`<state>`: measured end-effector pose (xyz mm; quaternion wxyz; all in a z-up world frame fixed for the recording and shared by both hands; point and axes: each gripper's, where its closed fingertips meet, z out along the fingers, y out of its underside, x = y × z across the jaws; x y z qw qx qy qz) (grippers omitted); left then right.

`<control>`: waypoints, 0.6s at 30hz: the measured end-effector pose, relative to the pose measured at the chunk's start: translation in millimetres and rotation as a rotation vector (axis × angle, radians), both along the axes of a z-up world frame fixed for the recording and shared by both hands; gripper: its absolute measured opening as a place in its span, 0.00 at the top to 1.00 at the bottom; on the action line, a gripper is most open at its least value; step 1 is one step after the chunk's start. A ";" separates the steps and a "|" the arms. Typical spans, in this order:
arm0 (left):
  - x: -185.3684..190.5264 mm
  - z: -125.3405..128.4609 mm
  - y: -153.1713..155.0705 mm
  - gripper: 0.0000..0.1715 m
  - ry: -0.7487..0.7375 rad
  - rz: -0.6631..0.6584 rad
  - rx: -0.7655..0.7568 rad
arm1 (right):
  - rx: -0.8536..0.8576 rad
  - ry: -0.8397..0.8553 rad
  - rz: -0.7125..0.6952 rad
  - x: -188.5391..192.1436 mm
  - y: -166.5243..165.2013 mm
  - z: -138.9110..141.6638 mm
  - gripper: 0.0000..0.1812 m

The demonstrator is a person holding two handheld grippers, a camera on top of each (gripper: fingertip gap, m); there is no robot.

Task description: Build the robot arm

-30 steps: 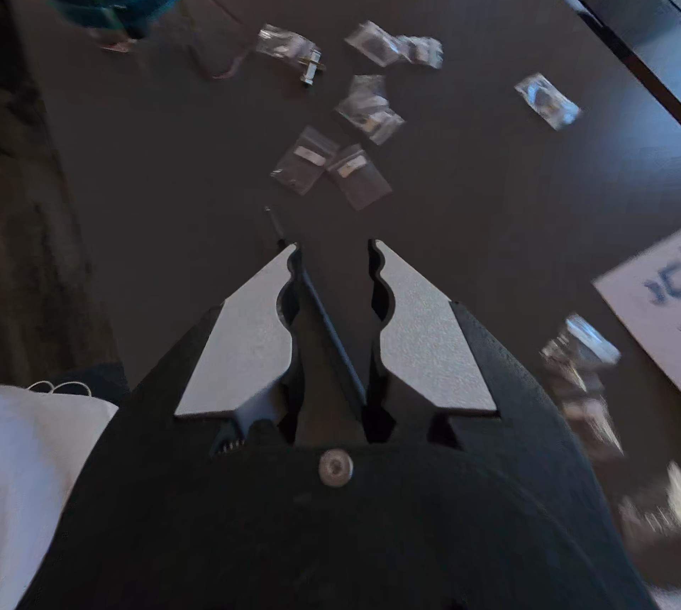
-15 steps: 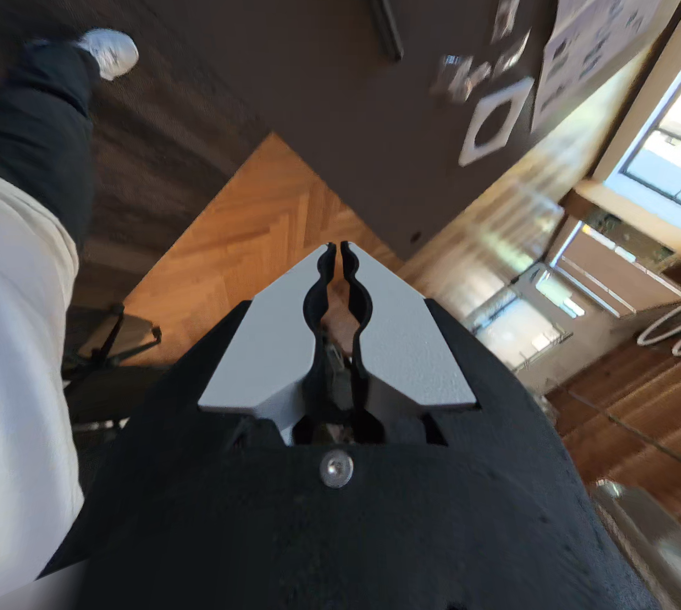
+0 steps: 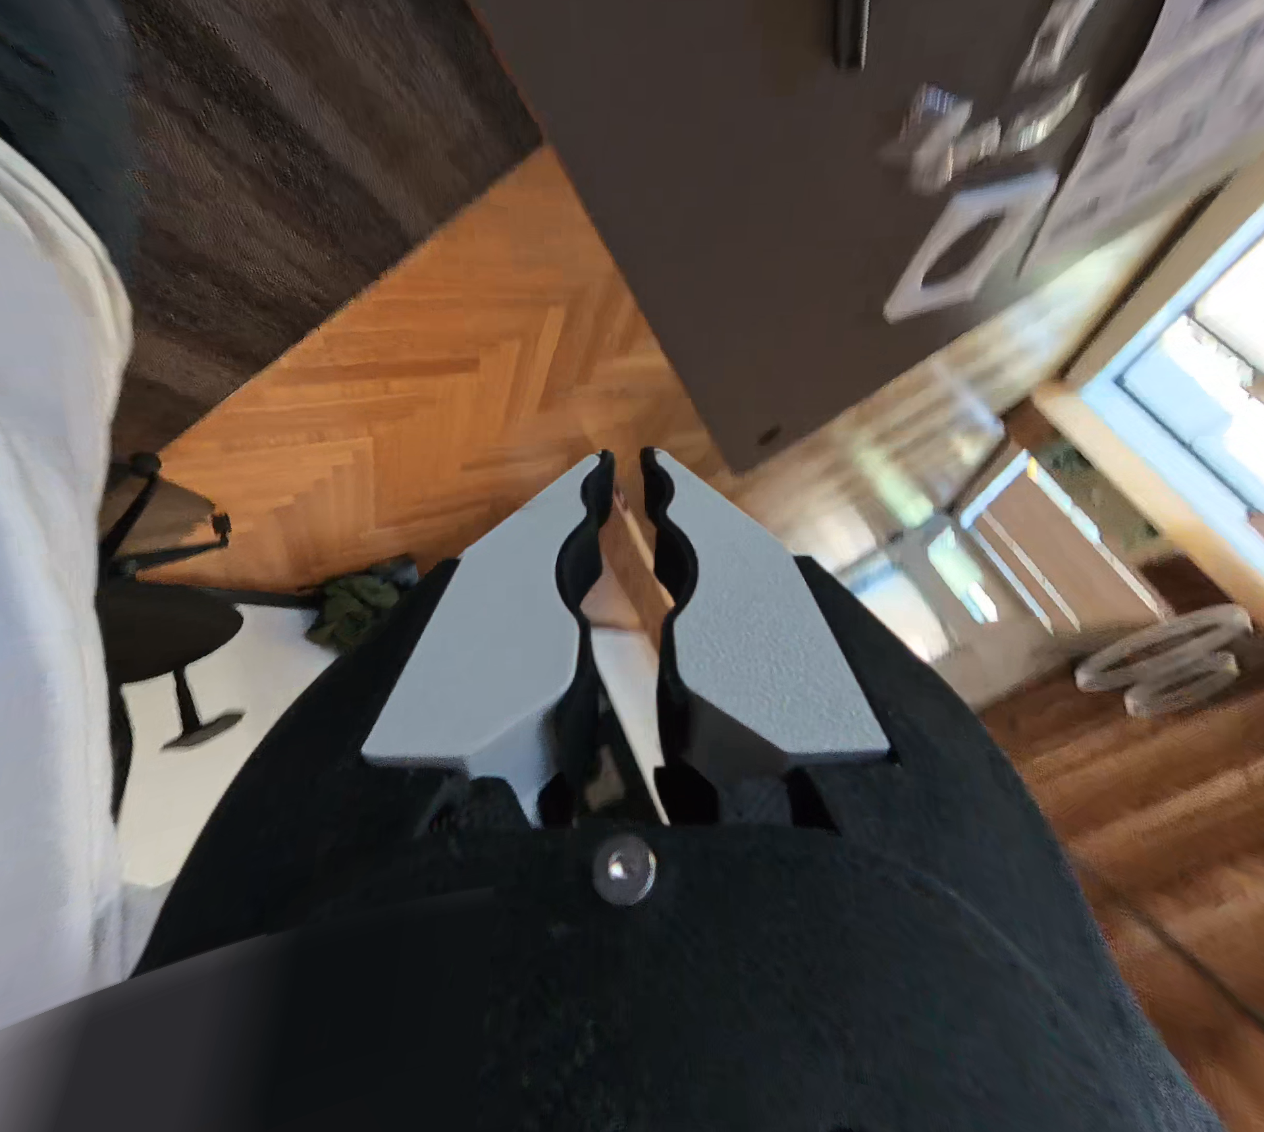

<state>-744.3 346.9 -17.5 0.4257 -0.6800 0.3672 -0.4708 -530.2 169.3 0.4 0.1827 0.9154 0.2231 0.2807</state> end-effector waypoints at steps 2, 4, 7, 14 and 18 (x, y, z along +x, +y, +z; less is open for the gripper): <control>-17.5 24.5 18.8 0.85 -0.059 0.111 0.027 | 0.086 0.167 0.065 0.7 25.3 -22.8 0.95; -37.9 48.9 40.3 0.83 -0.060 0.229 0.093 | 0.302 0.423 0.135 -7.2 69.8 -50.7 0.95; -58.3 87.2 66.2 0.73 0.012 0.346 0.216 | 0.748 1.004 0.204 -51.4 140.2 -62.8 0.92; -44.7 146.2 123.2 0.64 0.121 0.383 0.398 | 1.342 1.528 0.333 -132.2 253.1 -31.3 0.54; -30.2 146.1 145.1 0.63 0.102 0.318 0.394 | 1.480 1.523 0.365 -169.8 292.9 -33.8 0.55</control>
